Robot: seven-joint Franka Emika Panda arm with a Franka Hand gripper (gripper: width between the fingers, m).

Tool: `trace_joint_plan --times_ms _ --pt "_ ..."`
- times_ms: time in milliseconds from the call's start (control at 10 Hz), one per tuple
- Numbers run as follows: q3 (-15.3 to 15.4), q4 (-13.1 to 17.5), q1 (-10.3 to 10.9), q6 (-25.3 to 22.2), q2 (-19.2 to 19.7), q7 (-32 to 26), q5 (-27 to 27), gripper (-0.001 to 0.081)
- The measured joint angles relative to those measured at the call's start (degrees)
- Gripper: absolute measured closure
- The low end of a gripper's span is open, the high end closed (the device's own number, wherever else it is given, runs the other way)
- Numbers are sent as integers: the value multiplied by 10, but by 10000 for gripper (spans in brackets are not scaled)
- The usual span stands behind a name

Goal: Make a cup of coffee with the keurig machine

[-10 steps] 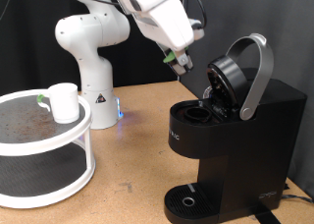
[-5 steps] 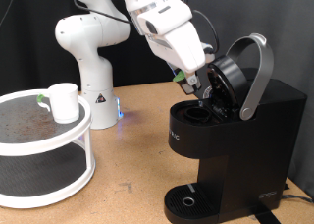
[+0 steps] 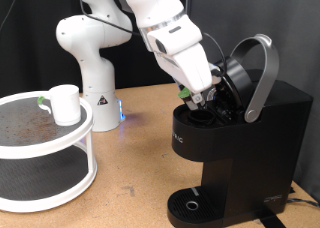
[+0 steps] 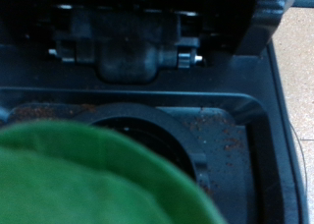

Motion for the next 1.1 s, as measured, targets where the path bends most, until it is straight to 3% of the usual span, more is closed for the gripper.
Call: trace_joint_plan --times_ms 1100 --pt "18 -3 0 17 30 3 8 337"
